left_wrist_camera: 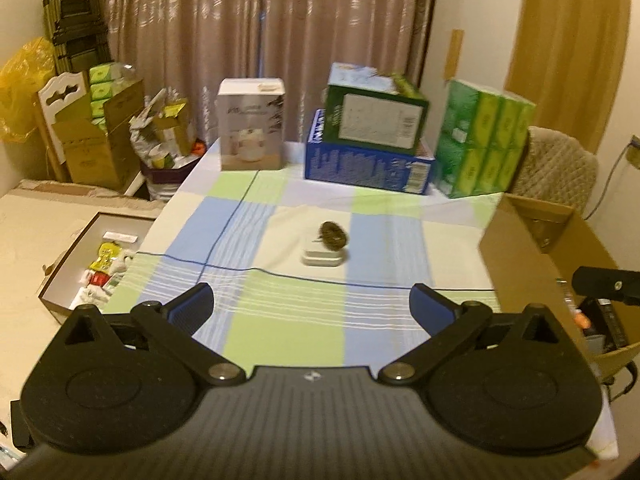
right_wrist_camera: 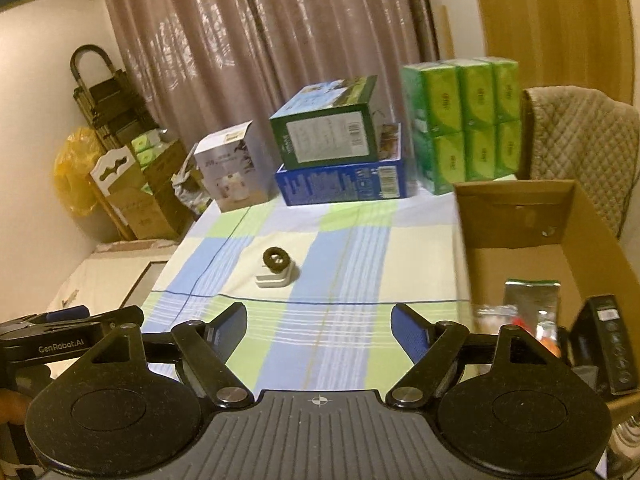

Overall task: Organize objects
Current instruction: 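Withdraw both grippers from the box back over the table, then grasp the brown hair tie with the right gripper while the left approaches the white plug, then lift the hair tie with the right gripper while the left grasps the white plug adapter, then carry the hair tie and plug adapter toward the cardboard box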

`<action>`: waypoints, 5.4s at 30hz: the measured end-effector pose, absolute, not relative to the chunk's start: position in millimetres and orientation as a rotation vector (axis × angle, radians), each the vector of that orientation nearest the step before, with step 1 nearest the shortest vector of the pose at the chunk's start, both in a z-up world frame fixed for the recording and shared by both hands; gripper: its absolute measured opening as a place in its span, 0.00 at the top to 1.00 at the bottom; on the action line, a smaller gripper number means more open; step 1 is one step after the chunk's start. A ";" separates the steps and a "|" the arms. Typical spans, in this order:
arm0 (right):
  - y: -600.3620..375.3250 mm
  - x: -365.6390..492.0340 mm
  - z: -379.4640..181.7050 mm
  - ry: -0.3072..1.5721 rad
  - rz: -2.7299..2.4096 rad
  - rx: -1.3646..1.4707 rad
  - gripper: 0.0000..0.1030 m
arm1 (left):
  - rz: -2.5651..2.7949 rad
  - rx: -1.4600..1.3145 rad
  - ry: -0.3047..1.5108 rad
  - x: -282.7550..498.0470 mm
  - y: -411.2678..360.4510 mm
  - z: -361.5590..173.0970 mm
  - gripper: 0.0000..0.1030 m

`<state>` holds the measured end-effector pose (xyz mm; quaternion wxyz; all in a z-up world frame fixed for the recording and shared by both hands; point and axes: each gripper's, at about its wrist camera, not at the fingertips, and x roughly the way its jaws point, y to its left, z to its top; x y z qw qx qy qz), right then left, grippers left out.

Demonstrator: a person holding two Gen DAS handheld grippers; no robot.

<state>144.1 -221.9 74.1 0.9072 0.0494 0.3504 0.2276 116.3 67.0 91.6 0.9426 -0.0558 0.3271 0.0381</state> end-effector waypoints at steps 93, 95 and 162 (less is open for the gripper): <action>-148.5 378.0 -114.2 0.759 0.350 -0.003 0.86 | -0.007 -0.108 0.758 384.3 60.5 -101.2 0.34; -147.5 377.4 -114.8 0.759 0.354 -0.008 0.86 | -0.001 -0.110 0.754 384.3 61.4 -101.0 0.36; -224.5 166.1 41.9 0.705 0.414 0.072 0.86 | -0.088 -0.023 0.788 160.1 -17.3 40.1 0.40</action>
